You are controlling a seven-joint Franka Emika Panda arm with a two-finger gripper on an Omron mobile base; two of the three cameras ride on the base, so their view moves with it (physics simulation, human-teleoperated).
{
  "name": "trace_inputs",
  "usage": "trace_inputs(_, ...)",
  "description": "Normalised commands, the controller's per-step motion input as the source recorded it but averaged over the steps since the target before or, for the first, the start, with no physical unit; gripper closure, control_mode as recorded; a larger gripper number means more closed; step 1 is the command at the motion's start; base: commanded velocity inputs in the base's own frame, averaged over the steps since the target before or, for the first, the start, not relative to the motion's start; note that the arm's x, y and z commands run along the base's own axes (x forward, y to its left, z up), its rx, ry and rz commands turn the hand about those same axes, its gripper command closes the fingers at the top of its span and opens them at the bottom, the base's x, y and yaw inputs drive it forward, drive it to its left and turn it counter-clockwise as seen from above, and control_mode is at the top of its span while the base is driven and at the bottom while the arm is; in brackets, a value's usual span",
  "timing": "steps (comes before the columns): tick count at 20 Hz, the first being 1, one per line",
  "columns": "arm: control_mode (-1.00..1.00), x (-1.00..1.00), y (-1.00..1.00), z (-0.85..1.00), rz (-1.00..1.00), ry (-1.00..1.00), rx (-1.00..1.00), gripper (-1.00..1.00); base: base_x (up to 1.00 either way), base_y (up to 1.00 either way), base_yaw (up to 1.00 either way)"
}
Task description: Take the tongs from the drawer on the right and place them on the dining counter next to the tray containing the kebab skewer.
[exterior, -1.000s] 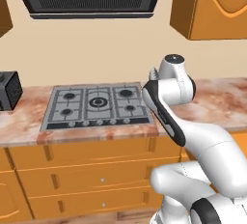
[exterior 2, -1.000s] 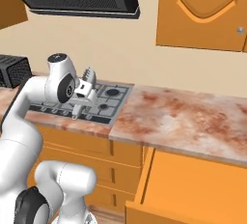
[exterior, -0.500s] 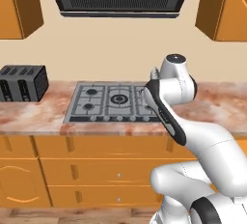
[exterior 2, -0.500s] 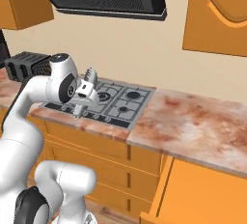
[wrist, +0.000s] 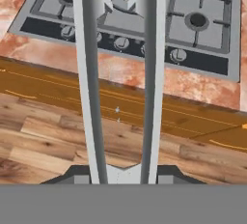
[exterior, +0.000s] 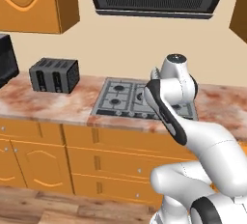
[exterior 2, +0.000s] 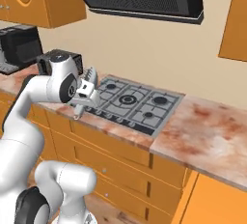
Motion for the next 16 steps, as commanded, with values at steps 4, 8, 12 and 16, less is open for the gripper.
trace_inputs(4,1.0,0.0,0.0,0.0,0.0,0.0,0.0,1.0,-0.15,0.57,0.27)
trace_inputs(8,1.0,0.0,0.0,0.0,0.0,0.0,0.0,1.0,-0.11,0.66,0.18)
trace_inputs(12,1.0,0.0,0.0,0.0,0.0,0.0,0.0,1.0,0.0,0.66,0.21)
trace_inputs(16,1.0,0.0,0.0,0.0,0.0,0.0,0.0,1.0,0.0,0.66,0.25)
